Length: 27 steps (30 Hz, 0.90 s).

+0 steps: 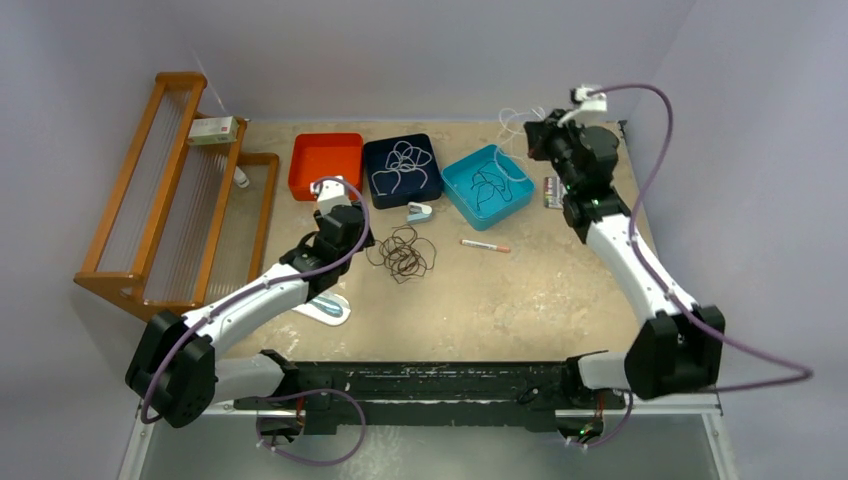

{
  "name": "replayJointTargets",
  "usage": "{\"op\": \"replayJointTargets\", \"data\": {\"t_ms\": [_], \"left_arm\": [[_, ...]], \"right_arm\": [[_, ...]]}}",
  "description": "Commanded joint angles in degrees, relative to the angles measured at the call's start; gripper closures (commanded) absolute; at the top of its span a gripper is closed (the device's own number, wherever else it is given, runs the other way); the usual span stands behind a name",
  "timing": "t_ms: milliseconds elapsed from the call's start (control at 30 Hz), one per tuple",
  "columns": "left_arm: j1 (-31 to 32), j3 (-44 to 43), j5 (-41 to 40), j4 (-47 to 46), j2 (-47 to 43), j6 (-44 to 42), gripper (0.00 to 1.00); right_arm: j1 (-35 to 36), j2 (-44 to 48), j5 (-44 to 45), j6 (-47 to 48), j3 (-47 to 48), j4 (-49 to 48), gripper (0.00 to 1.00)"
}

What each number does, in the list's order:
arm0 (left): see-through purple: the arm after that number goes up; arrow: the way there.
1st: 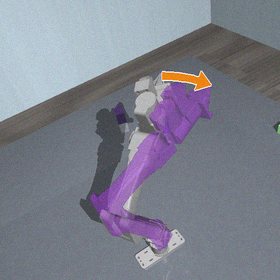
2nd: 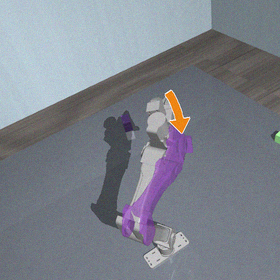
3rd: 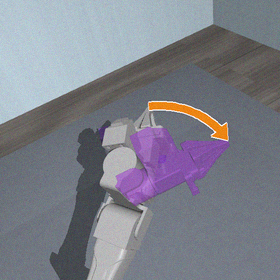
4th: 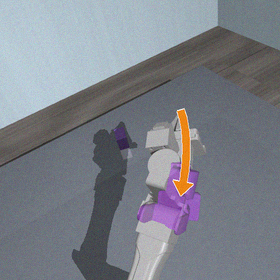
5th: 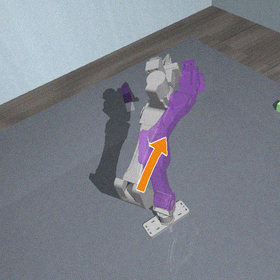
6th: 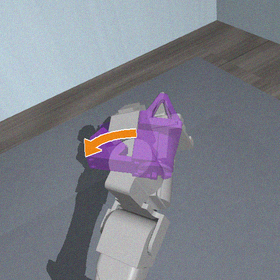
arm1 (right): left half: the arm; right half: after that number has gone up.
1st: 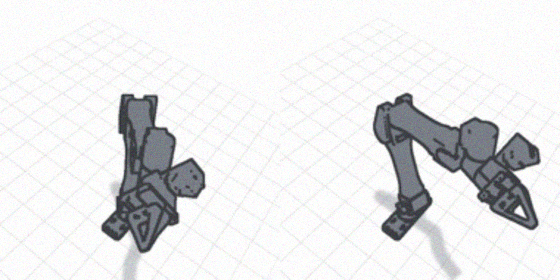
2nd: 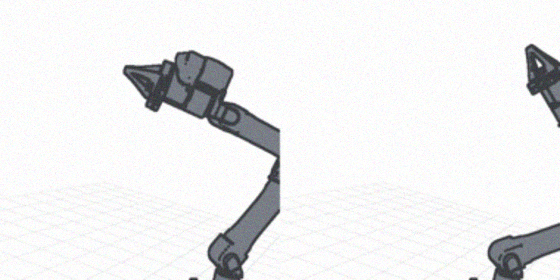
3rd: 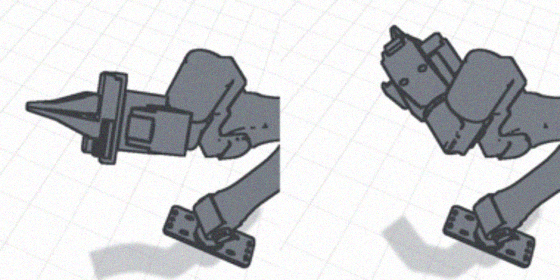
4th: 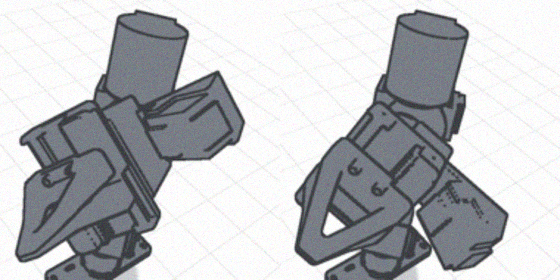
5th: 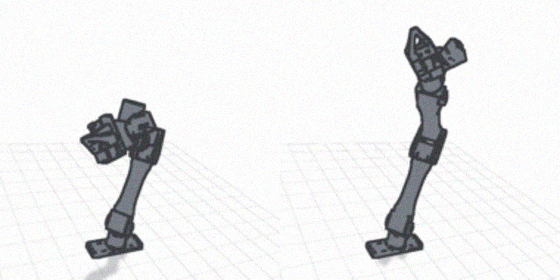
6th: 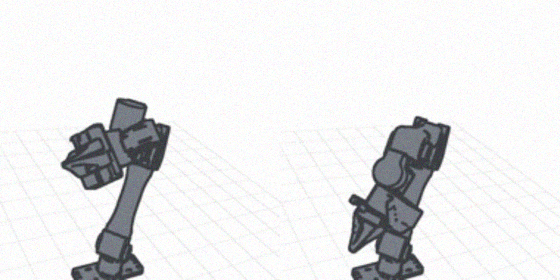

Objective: Untangle the cables

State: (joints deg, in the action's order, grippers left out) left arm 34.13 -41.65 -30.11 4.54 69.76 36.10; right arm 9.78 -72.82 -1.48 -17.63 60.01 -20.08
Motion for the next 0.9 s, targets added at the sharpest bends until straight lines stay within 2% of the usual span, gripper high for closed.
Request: {"op": "replayJointTargets", "data": {"t_ms": [0,167,500,867], "left_arm": [[-0.3,0.0,-0.5,-1.3,-0.1,1.4,0.5],[-0.4,1.0,-0.6,-0.8,-0.2,2.8,0.5],[-0.6,2.7,-8.2,5.1,-5.7,5.1,0.46],[-0.7,2.4,-12.9,7.5,-9.9,5.1,0.42]], "right_arm": [[5.0,-9.2,-8.7,7.0,12.1,-2.2,1.0],[10.8,-22.8,-11.1,9.9,26.2,-0.2,1.0],[16.3,-45.0,-14.8,14.3,47.0,4.2,1.0],[17.9,-58.8,-14.6,17.5,57.0,6.8,1.0]]}}
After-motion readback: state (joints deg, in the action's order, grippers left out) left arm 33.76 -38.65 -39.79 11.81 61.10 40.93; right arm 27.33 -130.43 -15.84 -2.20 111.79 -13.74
